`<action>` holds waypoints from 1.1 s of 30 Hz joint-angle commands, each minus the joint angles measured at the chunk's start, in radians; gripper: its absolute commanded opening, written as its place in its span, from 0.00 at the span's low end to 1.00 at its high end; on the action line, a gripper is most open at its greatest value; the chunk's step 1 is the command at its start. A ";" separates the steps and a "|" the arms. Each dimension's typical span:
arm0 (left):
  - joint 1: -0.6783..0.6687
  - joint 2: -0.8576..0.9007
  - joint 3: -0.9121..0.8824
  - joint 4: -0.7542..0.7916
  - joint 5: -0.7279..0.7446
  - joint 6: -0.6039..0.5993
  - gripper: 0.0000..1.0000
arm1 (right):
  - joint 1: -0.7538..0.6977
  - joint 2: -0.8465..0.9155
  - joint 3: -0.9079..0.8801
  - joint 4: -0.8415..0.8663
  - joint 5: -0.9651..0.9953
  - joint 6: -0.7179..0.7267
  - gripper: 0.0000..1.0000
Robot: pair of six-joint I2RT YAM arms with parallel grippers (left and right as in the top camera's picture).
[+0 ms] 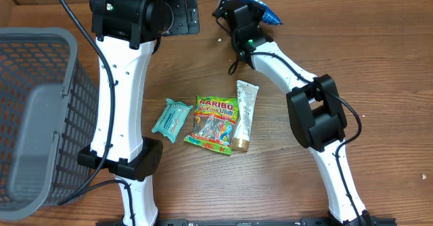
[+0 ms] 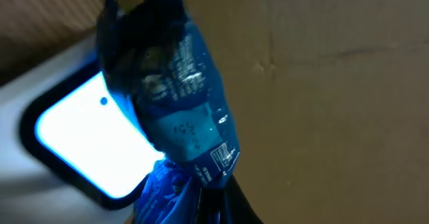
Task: Scan the item barcode
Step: 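Move the blue bar right and place it on the table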
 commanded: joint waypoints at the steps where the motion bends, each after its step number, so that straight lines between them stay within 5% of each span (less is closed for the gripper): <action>1: -0.004 0.009 -0.005 0.001 0.004 -0.018 1.00 | 0.010 -0.207 0.014 -0.093 -0.035 0.101 0.04; 12: -0.004 0.009 -0.005 0.001 0.005 -0.018 1.00 | -0.041 -0.512 0.014 -0.828 -0.637 0.571 0.04; 21: -0.004 0.009 -0.005 0.001 0.005 -0.018 1.00 | -0.258 -0.536 -0.013 -1.173 -0.939 1.143 0.04; 27: -0.004 0.009 -0.005 0.001 0.004 -0.018 1.00 | -0.407 -0.535 -0.124 -1.231 -0.936 1.264 0.04; 33: -0.004 0.009 -0.005 0.001 0.004 -0.018 0.99 | -0.542 -0.535 -0.381 -1.091 -0.851 1.391 0.04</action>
